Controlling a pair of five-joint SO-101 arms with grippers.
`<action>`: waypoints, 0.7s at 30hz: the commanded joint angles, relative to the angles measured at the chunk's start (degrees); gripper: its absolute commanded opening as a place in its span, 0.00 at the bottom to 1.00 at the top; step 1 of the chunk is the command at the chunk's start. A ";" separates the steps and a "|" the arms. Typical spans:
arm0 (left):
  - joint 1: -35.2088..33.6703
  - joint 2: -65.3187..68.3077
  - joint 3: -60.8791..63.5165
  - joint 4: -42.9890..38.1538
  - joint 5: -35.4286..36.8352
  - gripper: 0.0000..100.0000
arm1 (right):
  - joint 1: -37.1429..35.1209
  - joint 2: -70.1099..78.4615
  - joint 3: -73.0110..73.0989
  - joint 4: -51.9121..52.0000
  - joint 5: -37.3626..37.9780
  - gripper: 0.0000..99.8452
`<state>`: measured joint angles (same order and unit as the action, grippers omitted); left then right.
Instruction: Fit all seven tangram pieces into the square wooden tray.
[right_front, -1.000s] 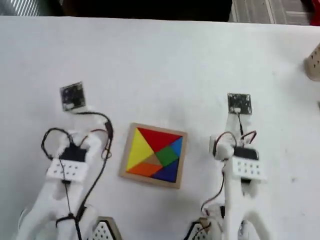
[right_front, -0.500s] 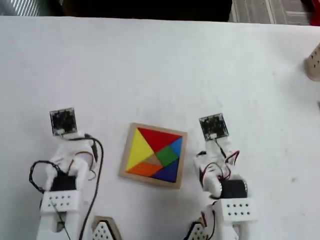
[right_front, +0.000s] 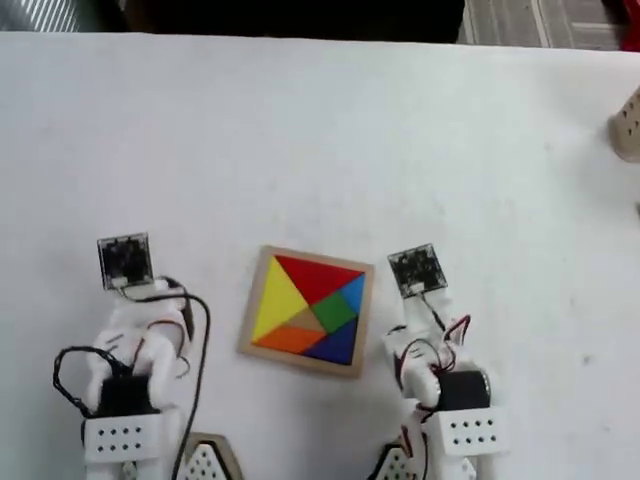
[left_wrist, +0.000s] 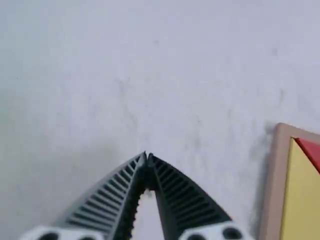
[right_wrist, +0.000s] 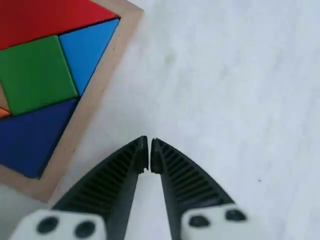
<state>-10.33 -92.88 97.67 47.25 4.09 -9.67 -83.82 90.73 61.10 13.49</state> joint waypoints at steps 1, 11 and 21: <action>-0.13 -2.95 -0.26 3.69 -0.53 0.02 | -0.31 -3.03 -0.35 2.59 -0.09 0.02; 0.66 -5.23 -0.26 9.76 -0.53 0.02 | -0.31 -16.84 6.33 8.04 0.26 0.02; 6.02 -5.23 -0.26 17.76 -0.53 0.02 | -0.40 -19.03 6.15 11.56 0.00 0.02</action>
<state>-5.49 -97.19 97.67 64.48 4.09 -9.67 -102.20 96.53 72.18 13.49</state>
